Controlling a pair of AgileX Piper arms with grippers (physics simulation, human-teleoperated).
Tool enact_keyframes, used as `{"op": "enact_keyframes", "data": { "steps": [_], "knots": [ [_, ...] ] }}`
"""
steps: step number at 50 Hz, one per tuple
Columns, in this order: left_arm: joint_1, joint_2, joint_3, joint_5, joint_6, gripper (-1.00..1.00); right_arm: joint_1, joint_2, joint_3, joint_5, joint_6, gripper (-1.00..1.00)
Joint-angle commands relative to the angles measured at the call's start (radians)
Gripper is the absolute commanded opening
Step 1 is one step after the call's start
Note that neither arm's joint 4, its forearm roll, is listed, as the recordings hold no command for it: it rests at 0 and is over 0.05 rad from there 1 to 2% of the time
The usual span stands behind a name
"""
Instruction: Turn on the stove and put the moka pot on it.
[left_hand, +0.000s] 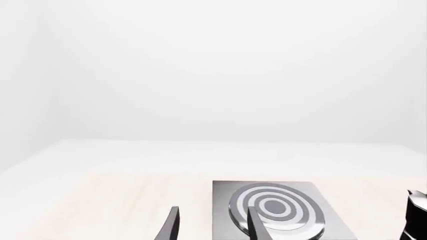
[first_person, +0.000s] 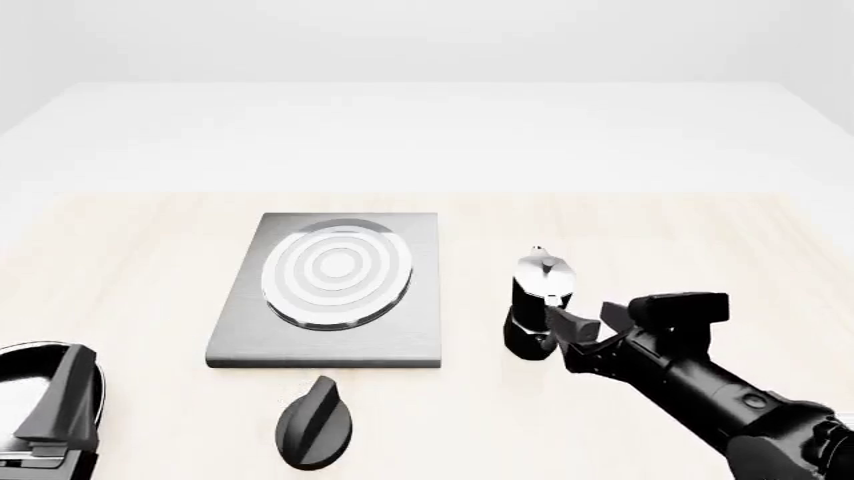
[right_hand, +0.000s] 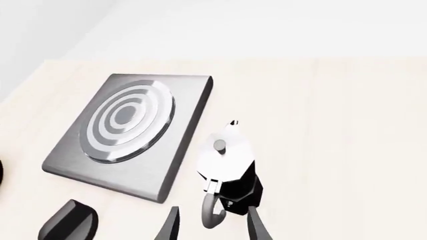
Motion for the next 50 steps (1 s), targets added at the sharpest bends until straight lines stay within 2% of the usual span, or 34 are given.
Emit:
{"op": "enact_keyframes", "data": {
  "steps": [1, 50],
  "knots": [
    [-0.005, 0.000, 0.000, 0.003, 0.002, 1.00, 0.010, 0.054, 0.001, -0.052, 0.019, 1.00],
    [-0.002, 0.000, -0.001, 0.007, -0.011, 1.00, 0.056, 0.301, 0.014, -0.284, 0.107, 1.00]
  ]
}}
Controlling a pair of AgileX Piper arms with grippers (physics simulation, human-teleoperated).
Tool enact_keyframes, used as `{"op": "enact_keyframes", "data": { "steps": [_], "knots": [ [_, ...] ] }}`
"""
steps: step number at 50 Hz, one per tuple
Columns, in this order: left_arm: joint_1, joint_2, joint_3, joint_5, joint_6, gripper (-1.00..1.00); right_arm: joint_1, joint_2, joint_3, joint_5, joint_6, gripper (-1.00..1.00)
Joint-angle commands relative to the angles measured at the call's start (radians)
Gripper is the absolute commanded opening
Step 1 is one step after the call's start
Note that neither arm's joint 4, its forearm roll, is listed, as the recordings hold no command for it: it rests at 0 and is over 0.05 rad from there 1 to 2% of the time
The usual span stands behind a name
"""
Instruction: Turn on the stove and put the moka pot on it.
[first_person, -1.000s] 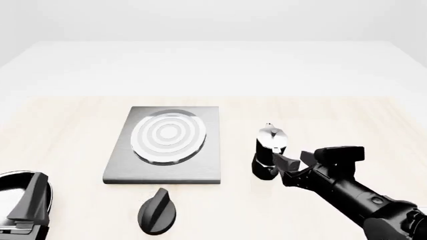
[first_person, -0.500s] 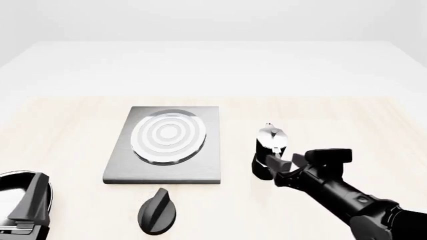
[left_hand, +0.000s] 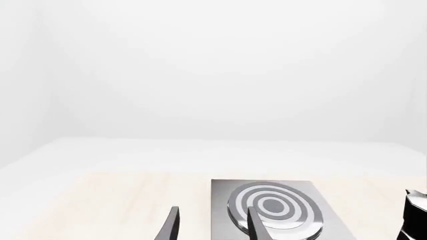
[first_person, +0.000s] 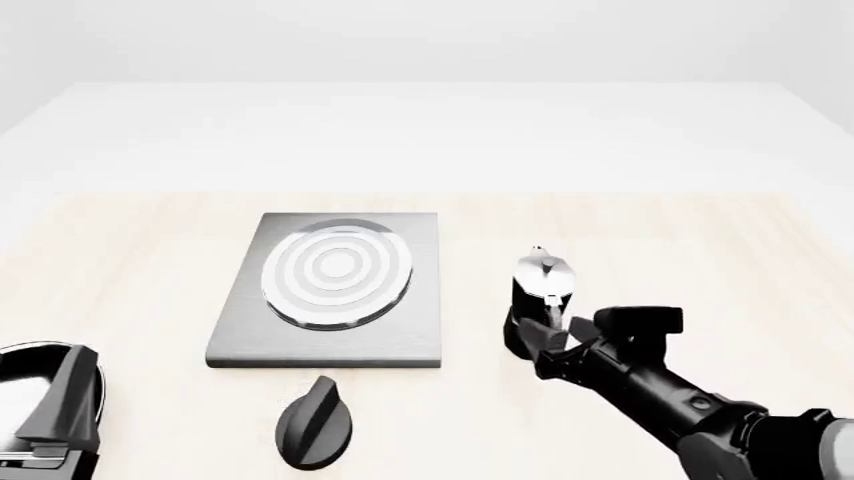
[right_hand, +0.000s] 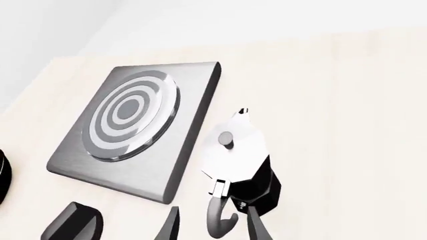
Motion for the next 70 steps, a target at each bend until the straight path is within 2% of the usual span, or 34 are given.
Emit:
{"op": "enact_keyframes", "data": {
  "steps": [1, 19, 20, 28, 36, 39, 45, 53, 58, 63, 70],
  "knots": [
    [0.001, 0.000, -0.001, 0.001, -0.003, 1.00, 0.009, 0.058, 0.004, -0.052, 0.017, 1.00],
    [0.002, 0.000, -0.001, 0.001, -0.005, 1.00, 0.009, 0.136, 0.003, -0.115, 0.020, 1.00],
    [0.001, 0.000, -0.001, 0.001, -0.004, 1.00, 0.007, 0.136, 0.004, -0.115, 0.014, -1.00],
    [0.001, 0.000, -0.001, -0.002, -0.005, 1.00, 0.005, 0.117, 0.017, -0.111, 0.007, -1.00],
    [-0.001, 0.000, -0.001, -0.006, -0.005, 1.00, -0.027, 0.016, 0.040, -0.040, -0.014, -1.00],
    [-0.001, 0.000, 0.000, -0.008, -0.005, 1.00, -0.045, -0.062, 0.048, 0.028, -0.032, -1.00],
    [-0.005, 0.000, -0.001, -0.011, -0.008, 1.00, -0.059, -0.256, 0.037, 0.235, -0.076, -1.00],
    [-0.009, 0.000, 0.000, -0.020, -0.003, 1.00, -0.066, -0.434, -0.033, 0.483, -0.138, -1.00],
    [-0.010, 0.000, 0.000, -0.021, -0.003, 1.00, -0.068, -0.512, -0.088, 0.605, -0.175, -1.00],
    [-0.013, 0.000, 0.000, -0.022, -0.002, 1.00, -0.034, -0.550, -0.141, 0.694, -0.201, -1.00],
    [-0.011, 0.000, 0.000, -0.023, -0.003, 1.00, 0.010, -0.551, -0.184, 0.750, -0.229, -1.00]
  ]
}}
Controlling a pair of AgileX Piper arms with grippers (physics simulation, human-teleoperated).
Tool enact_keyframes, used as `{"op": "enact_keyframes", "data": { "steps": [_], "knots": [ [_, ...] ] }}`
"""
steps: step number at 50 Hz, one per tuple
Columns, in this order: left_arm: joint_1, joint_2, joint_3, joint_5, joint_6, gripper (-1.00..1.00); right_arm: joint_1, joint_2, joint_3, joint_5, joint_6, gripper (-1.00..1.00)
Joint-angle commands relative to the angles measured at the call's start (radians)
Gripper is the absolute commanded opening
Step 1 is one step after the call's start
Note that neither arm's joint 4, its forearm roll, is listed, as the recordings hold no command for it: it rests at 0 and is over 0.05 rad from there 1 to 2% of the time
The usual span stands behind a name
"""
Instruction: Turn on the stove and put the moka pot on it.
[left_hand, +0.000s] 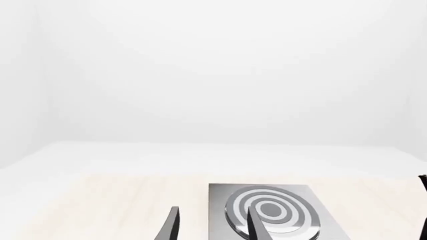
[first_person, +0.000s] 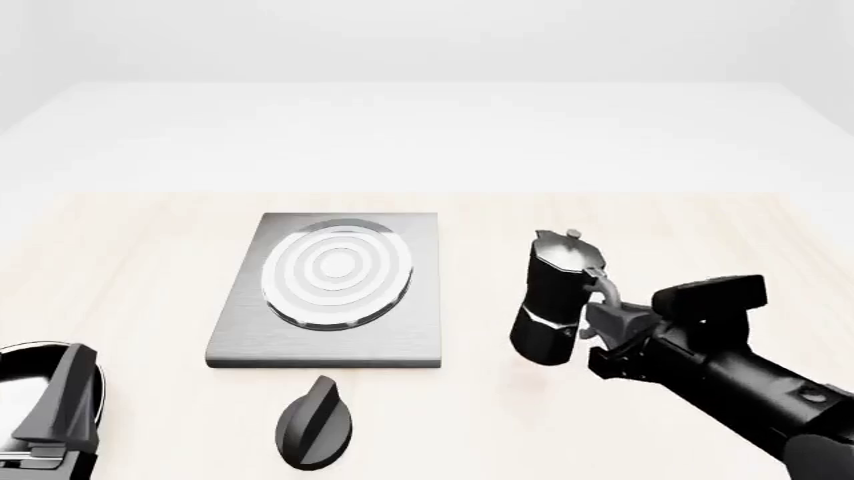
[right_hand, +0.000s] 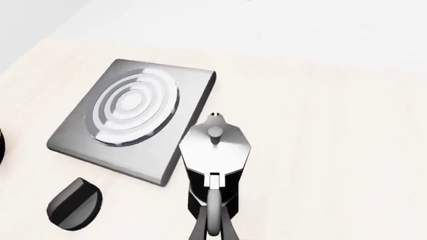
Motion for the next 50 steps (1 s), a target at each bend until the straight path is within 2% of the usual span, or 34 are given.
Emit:
{"op": "enact_keyframes", "data": {
  "steps": [1, 13, 50],
  "knots": [
    [-0.001, 0.000, 0.000, -0.003, 0.000, 1.00, 0.049, -0.076, -0.097, 0.162, -0.054, -1.00],
    [0.002, 0.000, 0.000, -0.003, -0.002, 1.00, 0.106, -0.030, -0.204, 0.206, -0.116, -1.00],
    [0.011, 0.000, 0.000, -0.004, -0.002, 1.00, 0.228, 0.238, -0.462, 0.136, -0.208, -1.00]
  ]
}}
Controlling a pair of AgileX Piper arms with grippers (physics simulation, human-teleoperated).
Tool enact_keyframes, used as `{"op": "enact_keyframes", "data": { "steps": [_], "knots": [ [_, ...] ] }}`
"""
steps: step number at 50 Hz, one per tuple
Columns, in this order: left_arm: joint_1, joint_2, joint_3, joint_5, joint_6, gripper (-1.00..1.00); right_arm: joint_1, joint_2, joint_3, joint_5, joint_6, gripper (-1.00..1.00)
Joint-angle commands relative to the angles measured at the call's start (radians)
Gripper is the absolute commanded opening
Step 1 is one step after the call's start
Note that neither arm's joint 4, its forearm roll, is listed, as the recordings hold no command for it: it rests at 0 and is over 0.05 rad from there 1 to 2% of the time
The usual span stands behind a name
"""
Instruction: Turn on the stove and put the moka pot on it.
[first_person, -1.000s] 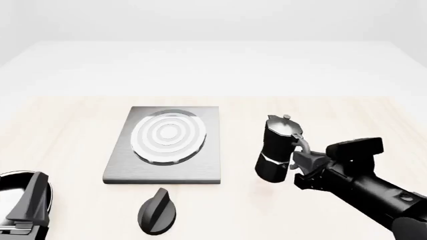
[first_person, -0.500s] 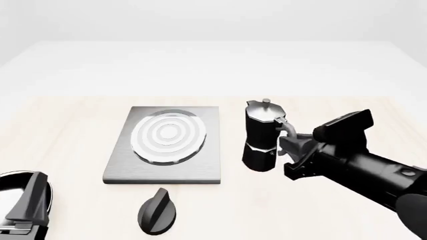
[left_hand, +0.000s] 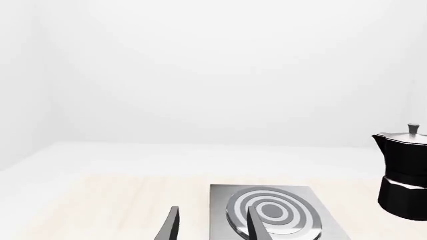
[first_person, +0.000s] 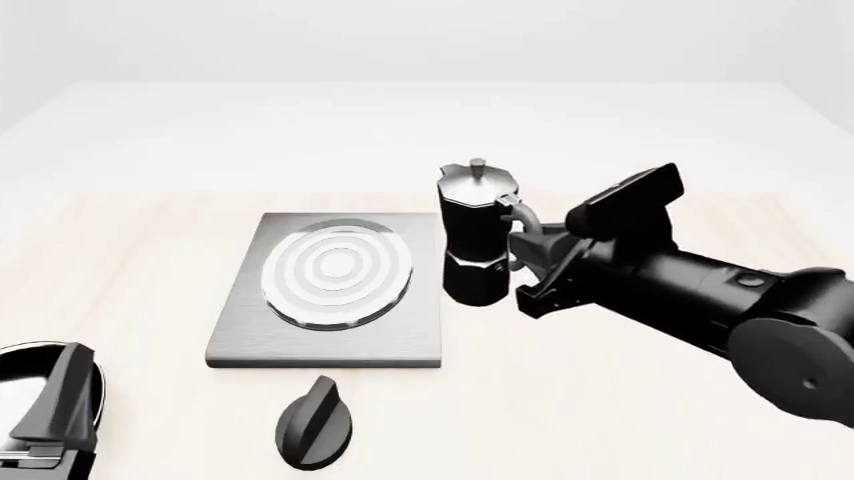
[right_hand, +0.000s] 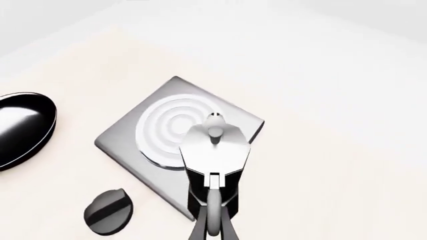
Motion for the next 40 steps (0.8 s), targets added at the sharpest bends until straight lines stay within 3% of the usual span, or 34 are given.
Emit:
{"op": "enact_keyframes", "data": {
  "steps": [1, 40],
  "knots": [
    [0.002, 0.000, -0.001, 0.002, 0.000, 1.00, 0.040, 0.083, -0.099, -0.022, -0.025, -1.00],
    [0.006, 0.000, -0.001, 0.010, -0.002, 1.00, 0.087, 0.386, -0.324, -0.106, -0.035, -1.00]
  ]
}}
